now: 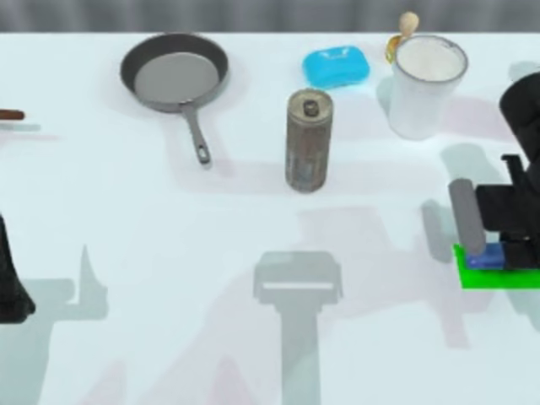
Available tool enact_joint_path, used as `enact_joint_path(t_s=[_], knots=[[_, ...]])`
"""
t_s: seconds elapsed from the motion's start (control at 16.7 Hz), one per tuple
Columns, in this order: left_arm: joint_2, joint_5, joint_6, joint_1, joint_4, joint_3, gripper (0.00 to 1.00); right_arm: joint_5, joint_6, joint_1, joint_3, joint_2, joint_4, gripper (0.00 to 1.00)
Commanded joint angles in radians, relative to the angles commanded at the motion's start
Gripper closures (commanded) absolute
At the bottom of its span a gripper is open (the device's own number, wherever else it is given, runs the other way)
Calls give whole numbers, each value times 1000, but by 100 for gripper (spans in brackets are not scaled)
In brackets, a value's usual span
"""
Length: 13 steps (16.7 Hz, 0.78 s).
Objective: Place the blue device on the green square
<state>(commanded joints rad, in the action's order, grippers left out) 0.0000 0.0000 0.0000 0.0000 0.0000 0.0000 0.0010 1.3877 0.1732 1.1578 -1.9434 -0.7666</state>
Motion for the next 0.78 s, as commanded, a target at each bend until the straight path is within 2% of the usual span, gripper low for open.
enact_joint_path(t_s=[0.24, 0.78], knots=[[0, 0, 0, 0, 0, 0, 0, 0, 0, 0, -3, -2, 3, 100], [0, 0, 0, 0, 0, 0, 0, 0, 0, 0, -3, -2, 3, 32]])
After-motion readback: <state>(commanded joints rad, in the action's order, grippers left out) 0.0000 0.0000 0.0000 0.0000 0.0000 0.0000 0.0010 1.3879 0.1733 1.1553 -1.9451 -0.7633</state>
